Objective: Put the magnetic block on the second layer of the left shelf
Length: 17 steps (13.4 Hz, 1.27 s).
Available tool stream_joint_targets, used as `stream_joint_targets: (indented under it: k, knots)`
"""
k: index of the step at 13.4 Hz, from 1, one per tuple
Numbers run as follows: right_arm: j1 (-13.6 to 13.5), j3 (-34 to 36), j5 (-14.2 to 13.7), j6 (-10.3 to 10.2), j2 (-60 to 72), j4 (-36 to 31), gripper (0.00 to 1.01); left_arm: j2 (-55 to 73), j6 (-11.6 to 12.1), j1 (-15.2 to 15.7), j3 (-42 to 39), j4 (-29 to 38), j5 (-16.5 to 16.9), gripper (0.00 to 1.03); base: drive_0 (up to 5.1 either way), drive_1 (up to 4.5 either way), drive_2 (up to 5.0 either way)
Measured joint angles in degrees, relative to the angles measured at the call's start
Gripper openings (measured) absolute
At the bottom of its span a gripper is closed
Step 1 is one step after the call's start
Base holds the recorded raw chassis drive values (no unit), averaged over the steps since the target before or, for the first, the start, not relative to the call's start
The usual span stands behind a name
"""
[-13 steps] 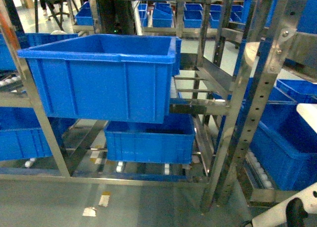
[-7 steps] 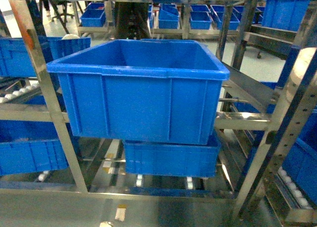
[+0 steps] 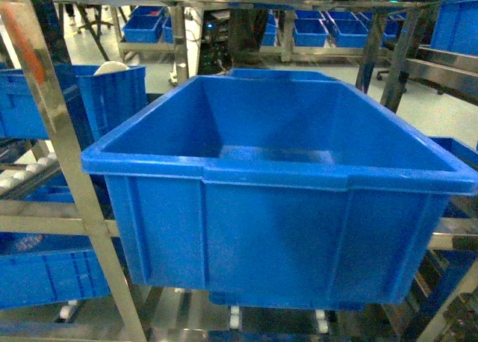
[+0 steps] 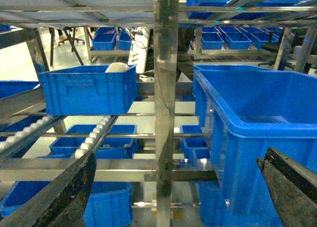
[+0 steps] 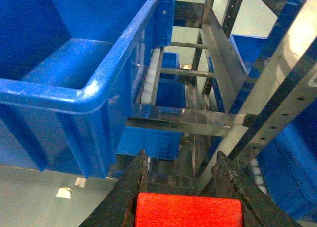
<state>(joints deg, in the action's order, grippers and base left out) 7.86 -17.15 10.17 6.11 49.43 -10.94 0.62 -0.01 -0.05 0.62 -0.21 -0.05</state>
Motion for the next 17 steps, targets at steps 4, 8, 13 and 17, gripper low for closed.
stream_joint_targets:
  k: [4,8,13,17]
  knots:
    - [0.0,0.0,0.0,0.0,0.0,-0.1,0.33,0.0,0.0,0.0,0.0,0.1,0.0,0.98,-2.3,3.74,-1.3]
    - [0.0,0.0,0.2,0.0,0.3,0.0,0.33,0.0,0.0,0.0,0.0,-0.1,0.0,0.98,0.0,0.0,0.0]
    - [-9.9,-12.2,2.1,-9.2,15.7,-5.7,0.33,0.0,0.0,0.0,0.0,0.0,0.0,0.98,0.0,0.0,0.0]
    - [-15.7,-22.9,2.6,-14.5,37.6,-10.1,0.33,0.0,0.0,0.0,0.0,0.0,0.0,0.98,0.0,0.0,0.0]
